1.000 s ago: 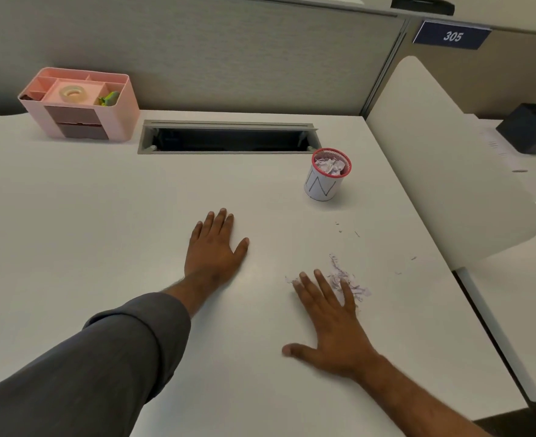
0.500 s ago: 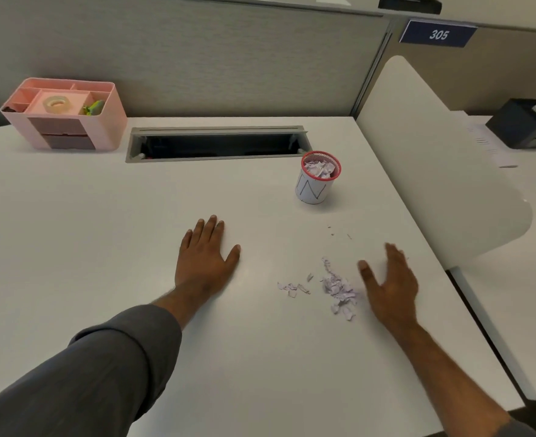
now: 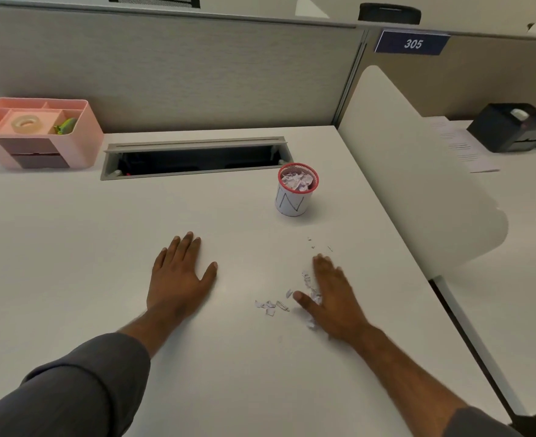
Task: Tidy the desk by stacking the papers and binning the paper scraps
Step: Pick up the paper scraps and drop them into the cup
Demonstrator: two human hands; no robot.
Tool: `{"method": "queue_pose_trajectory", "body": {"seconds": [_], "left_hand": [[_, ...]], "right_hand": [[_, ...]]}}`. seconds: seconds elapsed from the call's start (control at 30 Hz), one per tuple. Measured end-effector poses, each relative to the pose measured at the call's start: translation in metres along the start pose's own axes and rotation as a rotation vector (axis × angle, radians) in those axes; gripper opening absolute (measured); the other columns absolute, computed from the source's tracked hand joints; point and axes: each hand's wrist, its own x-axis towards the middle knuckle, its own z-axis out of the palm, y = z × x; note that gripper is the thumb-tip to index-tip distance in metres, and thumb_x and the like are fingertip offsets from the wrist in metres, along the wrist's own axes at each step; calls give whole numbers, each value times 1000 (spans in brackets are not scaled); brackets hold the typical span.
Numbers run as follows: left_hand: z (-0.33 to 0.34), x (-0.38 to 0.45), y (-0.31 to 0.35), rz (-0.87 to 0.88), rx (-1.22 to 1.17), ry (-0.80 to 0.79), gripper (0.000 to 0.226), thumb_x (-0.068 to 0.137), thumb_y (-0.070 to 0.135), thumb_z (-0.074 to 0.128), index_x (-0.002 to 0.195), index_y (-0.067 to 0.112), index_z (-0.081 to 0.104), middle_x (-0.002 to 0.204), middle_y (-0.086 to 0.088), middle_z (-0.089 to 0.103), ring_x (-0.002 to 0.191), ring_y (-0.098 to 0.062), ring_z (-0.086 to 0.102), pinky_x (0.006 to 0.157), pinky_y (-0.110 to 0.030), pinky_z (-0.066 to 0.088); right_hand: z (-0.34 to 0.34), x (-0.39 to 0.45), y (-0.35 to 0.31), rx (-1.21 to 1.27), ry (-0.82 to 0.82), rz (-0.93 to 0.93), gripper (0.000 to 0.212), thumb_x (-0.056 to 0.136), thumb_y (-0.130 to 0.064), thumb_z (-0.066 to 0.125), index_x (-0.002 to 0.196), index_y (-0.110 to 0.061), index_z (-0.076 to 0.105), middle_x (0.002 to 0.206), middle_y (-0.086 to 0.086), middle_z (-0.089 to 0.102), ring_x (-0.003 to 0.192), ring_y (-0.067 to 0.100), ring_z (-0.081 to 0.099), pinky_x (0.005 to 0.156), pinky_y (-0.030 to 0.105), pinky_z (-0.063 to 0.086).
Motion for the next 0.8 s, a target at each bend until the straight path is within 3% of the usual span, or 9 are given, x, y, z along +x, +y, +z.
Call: {"method": "queue_pose_trajectory", "body": {"seconds": [0.07, 0.17, 0.27, 0.37, 0.43, 0.53, 0.67, 0.8], "left_hand": [[0, 0, 0, -6, 1, 2, 76, 92, 65, 24, 157, 27, 24, 167, 11, 14, 154, -11, 5, 126, -35, 6], [0, 0, 0, -9, 7, 1, 76, 92, 66, 23, 158, 27, 24, 167, 12, 14, 154, -10, 5, 125, -34, 7], [1, -1, 0, -12, 16, -2, 77, 92, 66, 23, 158, 26, 24, 167, 12, 14, 154, -9, 5, 125, -34, 7], [0, -1, 1, -6, 6, 13, 79, 91, 65, 22, 159, 24, 22, 166, 10, 17, 154, -9, 7, 125, -34, 7], [-1, -2, 2, 28, 17, 33, 77, 93, 63, 24, 159, 22, 22, 166, 9, 19, 154, -9, 7, 126, -34, 5], [-2, -4, 2, 74, 44, 56, 74, 95, 58, 25, 159, 22, 22, 166, 9, 16, 154, -8, 3, 126, -34, 3], [-1, -1, 2, 36, 47, 25, 79, 95, 62, 20, 160, 19, 14, 168, 8, 4, 154, -7, -4, 126, -34, 2], [1, 0, 2, -10, 40, -14, 85, 92, 67, 14, 161, 17, 11, 168, 7, 1, 154, -8, -4, 126, -33, 0]], "right_hand": [[0, 8, -8, 125, 7, -15, 102, 80, -81, 29, 155, -14, 10, 163, -4, 8, 145, -2, -4, 118, 22, -6], [-11, 37, -7, 210, 111, 61, 97, 83, -76, 33, 154, -13, 15, 162, 1, 15, 148, 5, 5, 119, 26, -1], [-24, 70, 5, 129, 159, 145, 99, 82, -77, 29, 154, -9, 17, 162, 6, 17, 150, 16, 9, 120, 32, -1], [-30, 88, 20, 5, 66, 210, 99, 84, -77, 31, 154, -9, 13, 163, 7, 12, 151, 19, 4, 121, 38, -3], [-28, 88, 20, -45, -31, 142, 96, 87, -74, 34, 155, -10, 9, 164, 7, 5, 151, 19, 0, 122, 38, -4], [-18, 74, 6, -86, -153, -106, 92, 90, -70, 34, 155, -13, 6, 164, 5, 1, 150, 14, -5, 122, 35, -6], [-18, 49, -7, 61, -286, -260, 84, 91, -66, 38, 156, -20, 9, 163, -7, 5, 148, 1, -4, 123, 31, -2], [-37, 24, 7, 241, -148, -177, 83, 88, -65, 43, 155, -24, 15, 160, -16, 9, 146, -6, 1, 123, 27, 2]]}}
